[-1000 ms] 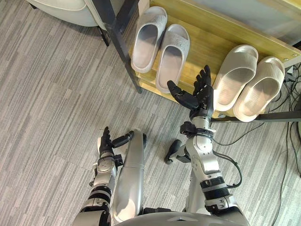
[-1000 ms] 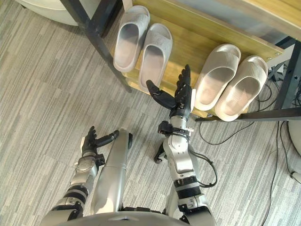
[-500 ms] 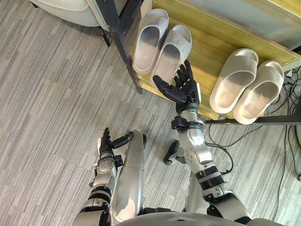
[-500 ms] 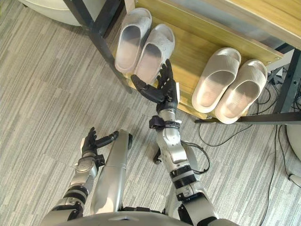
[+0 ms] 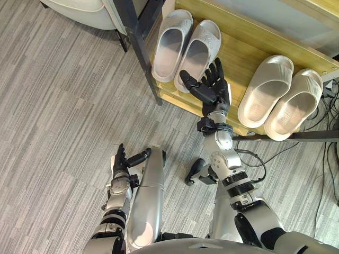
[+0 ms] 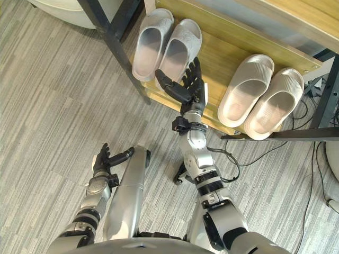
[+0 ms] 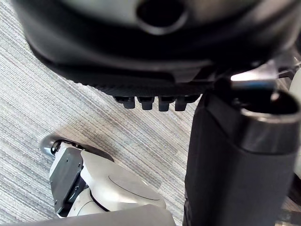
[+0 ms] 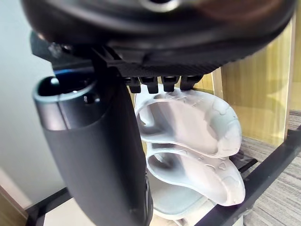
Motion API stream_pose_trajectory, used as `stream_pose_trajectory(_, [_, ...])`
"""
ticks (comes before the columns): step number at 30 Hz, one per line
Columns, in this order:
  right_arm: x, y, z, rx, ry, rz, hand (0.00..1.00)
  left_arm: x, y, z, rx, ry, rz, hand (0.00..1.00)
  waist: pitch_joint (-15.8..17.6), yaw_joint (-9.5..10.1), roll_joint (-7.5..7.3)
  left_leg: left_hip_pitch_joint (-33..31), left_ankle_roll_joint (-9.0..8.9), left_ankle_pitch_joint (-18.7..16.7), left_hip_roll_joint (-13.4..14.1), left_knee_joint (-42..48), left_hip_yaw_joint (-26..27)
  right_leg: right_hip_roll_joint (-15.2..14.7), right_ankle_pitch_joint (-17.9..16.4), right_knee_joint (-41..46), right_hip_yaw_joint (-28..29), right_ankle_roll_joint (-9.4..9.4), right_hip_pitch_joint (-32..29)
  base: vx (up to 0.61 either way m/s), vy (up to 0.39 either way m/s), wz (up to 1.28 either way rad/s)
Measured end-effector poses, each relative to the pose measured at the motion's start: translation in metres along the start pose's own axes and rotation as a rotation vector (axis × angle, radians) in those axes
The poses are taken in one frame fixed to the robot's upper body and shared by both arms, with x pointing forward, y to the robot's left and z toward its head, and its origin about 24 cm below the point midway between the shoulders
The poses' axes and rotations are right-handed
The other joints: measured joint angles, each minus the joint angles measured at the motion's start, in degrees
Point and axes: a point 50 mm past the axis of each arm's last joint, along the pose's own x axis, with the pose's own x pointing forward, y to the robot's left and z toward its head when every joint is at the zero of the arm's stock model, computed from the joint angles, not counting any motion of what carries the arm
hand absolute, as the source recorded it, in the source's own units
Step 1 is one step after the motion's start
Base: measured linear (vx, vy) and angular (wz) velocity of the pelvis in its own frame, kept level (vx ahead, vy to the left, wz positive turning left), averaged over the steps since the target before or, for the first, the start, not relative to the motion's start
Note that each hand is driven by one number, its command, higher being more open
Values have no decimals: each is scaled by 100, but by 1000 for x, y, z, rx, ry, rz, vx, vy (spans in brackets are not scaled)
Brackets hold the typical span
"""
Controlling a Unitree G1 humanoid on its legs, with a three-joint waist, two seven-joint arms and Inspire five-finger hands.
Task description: Organize the slippers on the shoe rack
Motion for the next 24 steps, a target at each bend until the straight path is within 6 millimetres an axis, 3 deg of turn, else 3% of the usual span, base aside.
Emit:
stream_pose_trajectory(8, [-2,-7,-4,-14,31,-7,100,-1,1,-5,-3,20,-2,100,18,-46,72,276,10,6,68,-36,57,44,2,-55,20,-1,266,16,-8,-2])
stream_pose_trajectory(14, [-47,-21,-24,4,106,23,100,-1,6,-11,14,57,-5,100,3,-186,45,997,20,0,271,-411,229,240,95,-474,75,73,896,48,-14,-15])
stream_pose_trajectory(17, [-70,-29,-30,-35,141,46,100,-7,10,-27,48,113,-24,100,-136,-236,27,1561,34,83,355,-921,361,362,225,-955,102,100,1369,69,-18,-15])
stream_pose_trajectory(24, [-104,-41,-36,-246,193,200,100,-18,25,-63,224,256,-52,100,-697,-440,-254,2813,111,685,404,-2736,662,611,843,-2602,78,188,2426,105,10,-5])
